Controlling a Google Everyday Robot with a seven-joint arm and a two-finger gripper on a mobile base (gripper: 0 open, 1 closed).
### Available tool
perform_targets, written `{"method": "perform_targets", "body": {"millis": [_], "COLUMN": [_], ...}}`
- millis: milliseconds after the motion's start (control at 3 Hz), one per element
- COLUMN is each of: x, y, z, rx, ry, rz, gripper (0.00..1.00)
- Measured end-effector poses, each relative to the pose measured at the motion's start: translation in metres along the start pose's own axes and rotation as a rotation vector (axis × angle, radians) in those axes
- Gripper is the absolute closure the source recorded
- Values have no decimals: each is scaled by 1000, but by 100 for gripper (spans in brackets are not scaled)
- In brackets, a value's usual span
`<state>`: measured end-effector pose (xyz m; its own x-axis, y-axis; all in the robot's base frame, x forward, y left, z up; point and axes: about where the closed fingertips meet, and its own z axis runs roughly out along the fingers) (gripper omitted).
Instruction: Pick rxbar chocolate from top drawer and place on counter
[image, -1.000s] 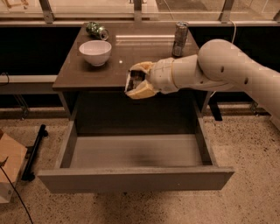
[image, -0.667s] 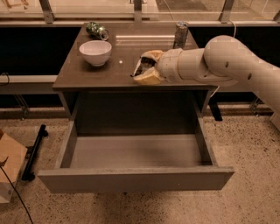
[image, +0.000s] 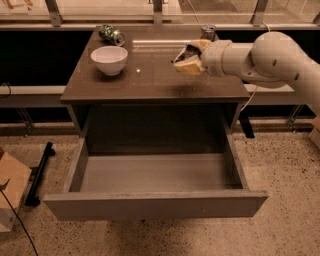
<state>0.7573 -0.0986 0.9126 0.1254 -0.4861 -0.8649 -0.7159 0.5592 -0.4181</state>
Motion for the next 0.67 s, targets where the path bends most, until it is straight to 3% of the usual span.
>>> {"method": "perform_targets", "body": {"millis": [667], "x": [-4], "y": [-6], "z": [1], "rx": [10], "ry": [-7], "rz": [7], "gripper": [34]}}
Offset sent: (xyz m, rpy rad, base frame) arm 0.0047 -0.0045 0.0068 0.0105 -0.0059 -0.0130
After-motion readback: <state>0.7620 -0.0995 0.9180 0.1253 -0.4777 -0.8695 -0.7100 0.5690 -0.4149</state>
